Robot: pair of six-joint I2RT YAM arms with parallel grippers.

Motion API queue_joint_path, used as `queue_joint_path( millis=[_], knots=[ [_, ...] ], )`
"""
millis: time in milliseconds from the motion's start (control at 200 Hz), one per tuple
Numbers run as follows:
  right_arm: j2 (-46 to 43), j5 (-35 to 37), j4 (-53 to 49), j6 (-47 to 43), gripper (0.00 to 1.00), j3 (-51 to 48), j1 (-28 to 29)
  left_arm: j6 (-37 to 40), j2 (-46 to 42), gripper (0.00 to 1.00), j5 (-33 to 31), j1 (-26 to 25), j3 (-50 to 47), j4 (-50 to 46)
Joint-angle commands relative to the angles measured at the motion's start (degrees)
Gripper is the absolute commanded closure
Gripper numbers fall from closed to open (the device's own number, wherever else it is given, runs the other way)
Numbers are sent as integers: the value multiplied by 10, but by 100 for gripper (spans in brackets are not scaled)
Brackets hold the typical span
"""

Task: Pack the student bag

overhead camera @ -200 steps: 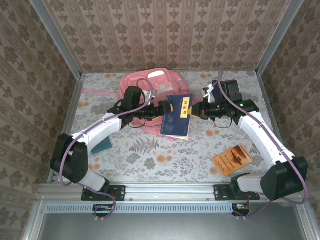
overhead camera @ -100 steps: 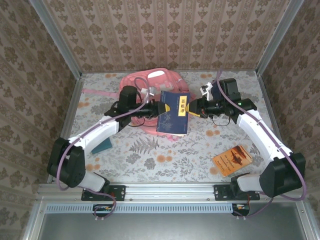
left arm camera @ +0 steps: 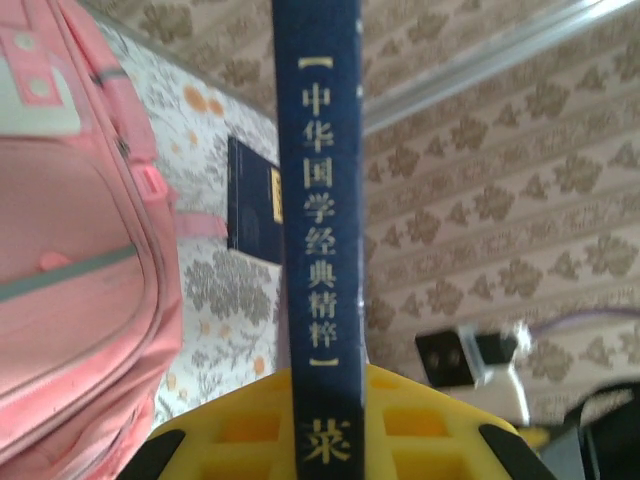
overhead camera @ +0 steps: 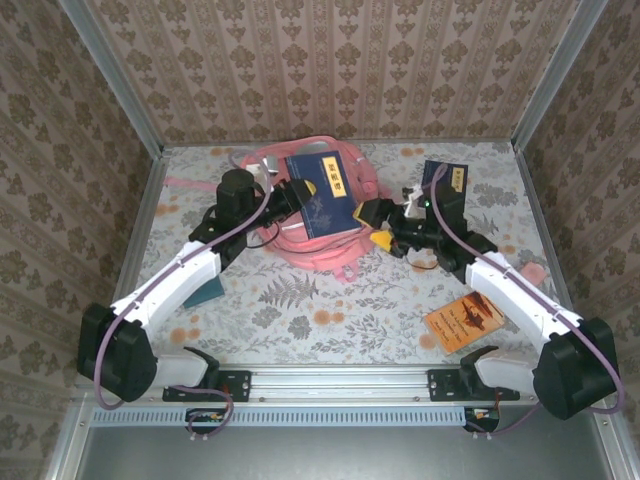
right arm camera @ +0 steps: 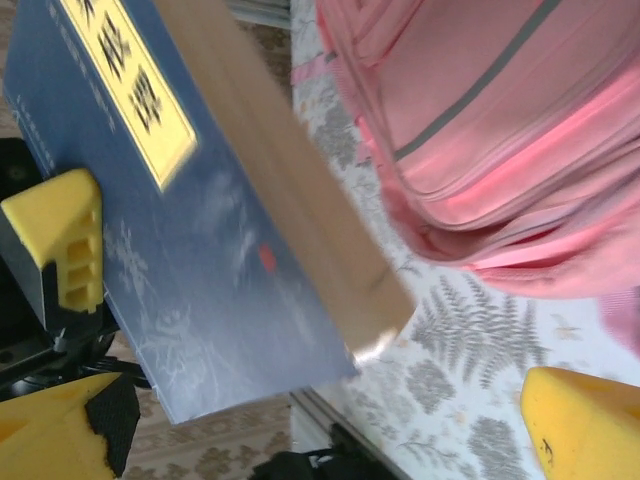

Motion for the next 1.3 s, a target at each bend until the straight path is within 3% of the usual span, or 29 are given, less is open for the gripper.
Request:
queue_joint_path(
  millis=[0, 270, 400, 545, 740, 925, 1015, 1075, 1185, 1295],
  knots=[
    [12, 72, 161, 135, 0, -18, 43, -61, -18, 98, -71, -1, 3, 60],
    [85, 140, 333, 234, 0, -12, 98, -156, -21, 98, -121, -2, -24, 118],
    [125, 163, 375, 249, 1, 15, 107, -191, -21, 98, -139, -6, -37, 134],
    [139, 197, 385, 265, 7, 36, 109, -210, -20, 98, -153, -7, -42, 134],
    [135, 230, 367, 277, 27, 29, 109, -220, -23, 96, -165, -7, -58, 136],
    [122, 239, 283, 257, 53, 47, 110, -211, -13, 94, -158, -10, -54, 133],
    [124, 234, 270, 239, 70, 53, 109, -197, -9, 91, -152, -14, -51, 121],
    [118, 229, 241, 218, 83, 55, 104, -177, -6, 85, -140, -13, -47, 109],
    [74, 246, 177, 174, 94, 28, 92, -115, -3, 53, -120, -14, -22, 9],
    [10, 274, 99, 99, 97, -7, 71, -31, 3, 21, -131, -18, -6, -90]
  ],
)
